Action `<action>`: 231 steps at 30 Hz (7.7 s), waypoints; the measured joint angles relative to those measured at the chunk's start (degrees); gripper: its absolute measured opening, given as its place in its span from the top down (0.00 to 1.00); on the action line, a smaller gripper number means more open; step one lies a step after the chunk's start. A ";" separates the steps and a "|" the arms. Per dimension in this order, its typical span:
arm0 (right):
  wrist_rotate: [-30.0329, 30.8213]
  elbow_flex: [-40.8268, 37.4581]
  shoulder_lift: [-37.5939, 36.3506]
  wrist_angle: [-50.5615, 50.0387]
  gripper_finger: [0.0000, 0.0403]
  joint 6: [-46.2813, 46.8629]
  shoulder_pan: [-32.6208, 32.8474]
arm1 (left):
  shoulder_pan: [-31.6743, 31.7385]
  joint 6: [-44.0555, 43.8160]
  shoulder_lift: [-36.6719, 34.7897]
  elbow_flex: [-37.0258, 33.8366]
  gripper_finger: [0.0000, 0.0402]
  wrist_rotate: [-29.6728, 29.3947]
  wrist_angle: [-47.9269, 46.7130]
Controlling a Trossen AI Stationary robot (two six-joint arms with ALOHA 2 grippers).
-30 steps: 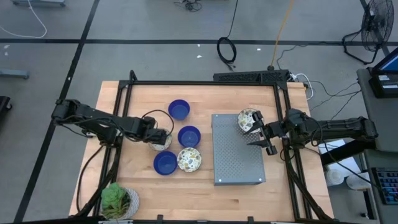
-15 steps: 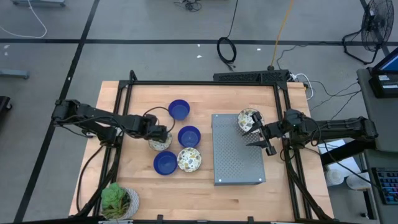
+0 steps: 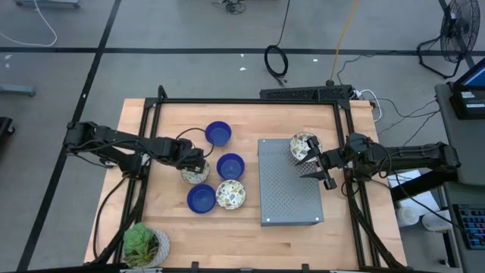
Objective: Pick & Place Mini bowls
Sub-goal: Stack the left yellow bowl on the yellow bowl on the shelf
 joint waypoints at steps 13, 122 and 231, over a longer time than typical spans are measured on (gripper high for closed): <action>0.03 0.00 0.02 0.00 0.55 0.02 0.02 | 0.88 0.67 0.00 -3.02 0.48 2.95 0.56; 0.03 0.00 0.00 -0.02 0.55 -0.98 0.00 | 0.84 10.51 -0.28 -1.73 0.48 7.76 0.57; 0.03 -0.02 0.00 -1.07 0.55 -1.88 0.00 | 6.85 18.52 -1.02 -1.27 0.97 8.71 0.96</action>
